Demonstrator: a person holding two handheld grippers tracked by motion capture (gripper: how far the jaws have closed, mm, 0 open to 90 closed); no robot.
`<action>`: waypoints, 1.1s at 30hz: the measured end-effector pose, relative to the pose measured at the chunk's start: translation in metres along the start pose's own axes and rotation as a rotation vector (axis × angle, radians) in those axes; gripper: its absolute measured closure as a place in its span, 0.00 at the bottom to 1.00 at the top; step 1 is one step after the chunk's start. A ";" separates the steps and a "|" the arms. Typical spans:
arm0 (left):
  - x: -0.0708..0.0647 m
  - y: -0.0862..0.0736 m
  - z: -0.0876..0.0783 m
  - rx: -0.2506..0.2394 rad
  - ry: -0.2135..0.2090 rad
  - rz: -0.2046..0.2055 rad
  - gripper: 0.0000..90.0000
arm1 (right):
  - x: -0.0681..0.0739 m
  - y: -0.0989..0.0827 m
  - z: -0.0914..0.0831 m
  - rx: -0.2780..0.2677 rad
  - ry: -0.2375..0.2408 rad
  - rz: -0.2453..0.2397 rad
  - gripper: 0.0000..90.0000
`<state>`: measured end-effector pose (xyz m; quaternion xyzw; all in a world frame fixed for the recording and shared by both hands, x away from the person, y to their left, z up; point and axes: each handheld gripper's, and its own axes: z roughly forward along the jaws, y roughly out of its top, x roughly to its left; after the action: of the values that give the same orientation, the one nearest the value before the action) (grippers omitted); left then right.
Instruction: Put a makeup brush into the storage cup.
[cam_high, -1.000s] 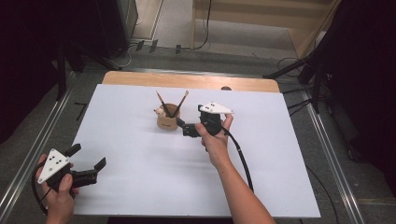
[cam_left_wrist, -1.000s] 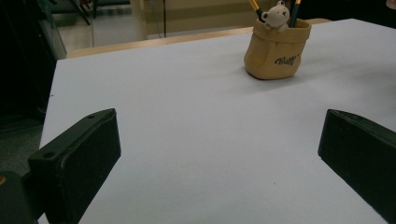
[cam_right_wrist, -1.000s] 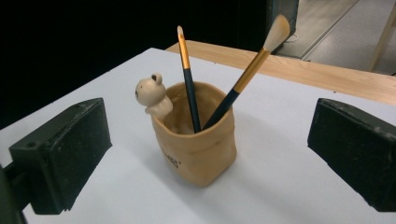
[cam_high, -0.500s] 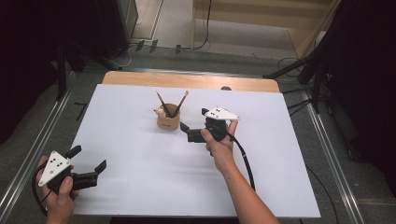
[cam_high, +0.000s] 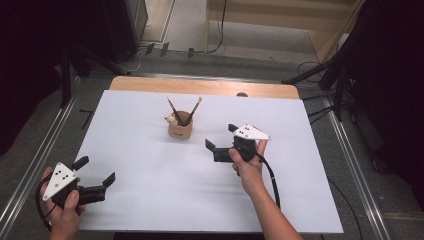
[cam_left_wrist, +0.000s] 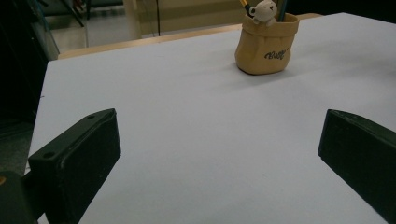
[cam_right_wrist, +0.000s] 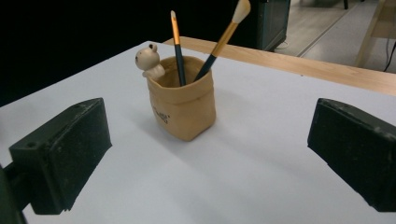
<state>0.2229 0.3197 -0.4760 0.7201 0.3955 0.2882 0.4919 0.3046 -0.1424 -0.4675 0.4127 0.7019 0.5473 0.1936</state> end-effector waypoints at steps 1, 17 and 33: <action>0.000 0.000 0.000 0.000 0.003 0.000 0.00 | -0.001 -0.002 -0.003 0.003 -0.005 0.000 0.00; -0.002 0.000 0.002 0.006 0.000 0.003 0.00 | -0.015 -0.020 -0.041 -0.022 -0.057 0.018 0.00; -0.002 0.001 0.001 0.016 0.008 0.006 0.00 | -0.030 -0.033 -0.074 -0.034 -0.100 0.042 0.00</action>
<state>0.2225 0.3171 -0.4758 0.7240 0.3977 0.2892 0.4838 0.2565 -0.2134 -0.4798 0.4506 0.6733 0.5418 0.2238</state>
